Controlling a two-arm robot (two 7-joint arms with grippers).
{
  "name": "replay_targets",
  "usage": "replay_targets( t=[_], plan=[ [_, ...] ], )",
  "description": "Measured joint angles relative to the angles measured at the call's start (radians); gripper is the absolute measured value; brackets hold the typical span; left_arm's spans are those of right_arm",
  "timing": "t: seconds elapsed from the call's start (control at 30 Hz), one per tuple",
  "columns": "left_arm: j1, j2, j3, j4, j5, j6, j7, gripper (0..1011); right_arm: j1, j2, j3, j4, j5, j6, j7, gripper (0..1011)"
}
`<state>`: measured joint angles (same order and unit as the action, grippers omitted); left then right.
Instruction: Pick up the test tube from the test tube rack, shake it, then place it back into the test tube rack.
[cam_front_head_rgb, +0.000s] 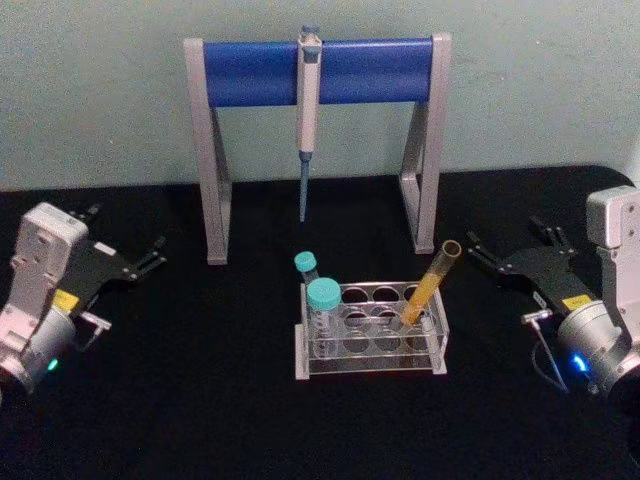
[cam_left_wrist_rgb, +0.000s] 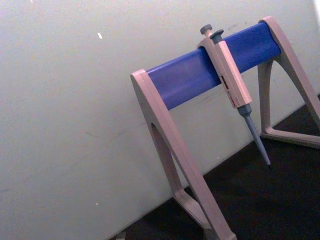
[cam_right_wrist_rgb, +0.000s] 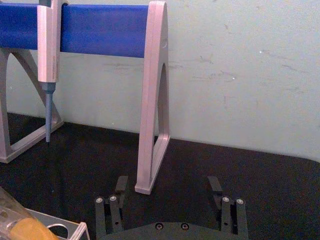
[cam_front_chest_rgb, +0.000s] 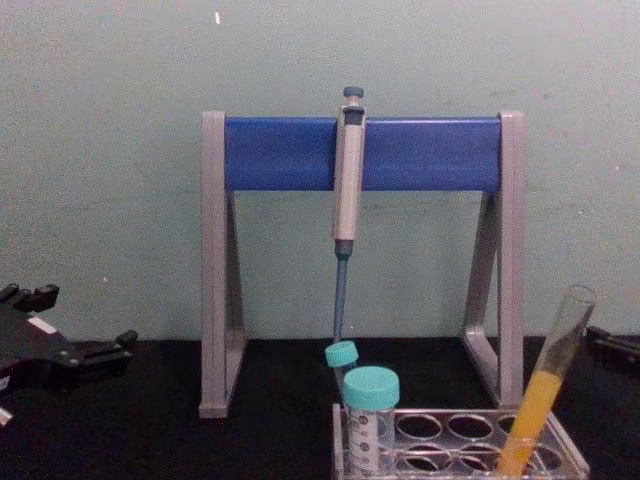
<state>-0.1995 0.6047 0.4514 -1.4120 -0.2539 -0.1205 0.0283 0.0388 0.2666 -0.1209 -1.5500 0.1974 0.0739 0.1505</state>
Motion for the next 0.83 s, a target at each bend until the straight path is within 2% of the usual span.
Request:
replay_targets(
  t=[0.83],
  plan=[
    [0.0, 0.0, 0.0, 0.0, 0.0, 0.0, 0.0, 1001, -0.001, 0.002, -0.002, -0.003, 0.003, -0.002, -0.005, 1000]
  ],
)
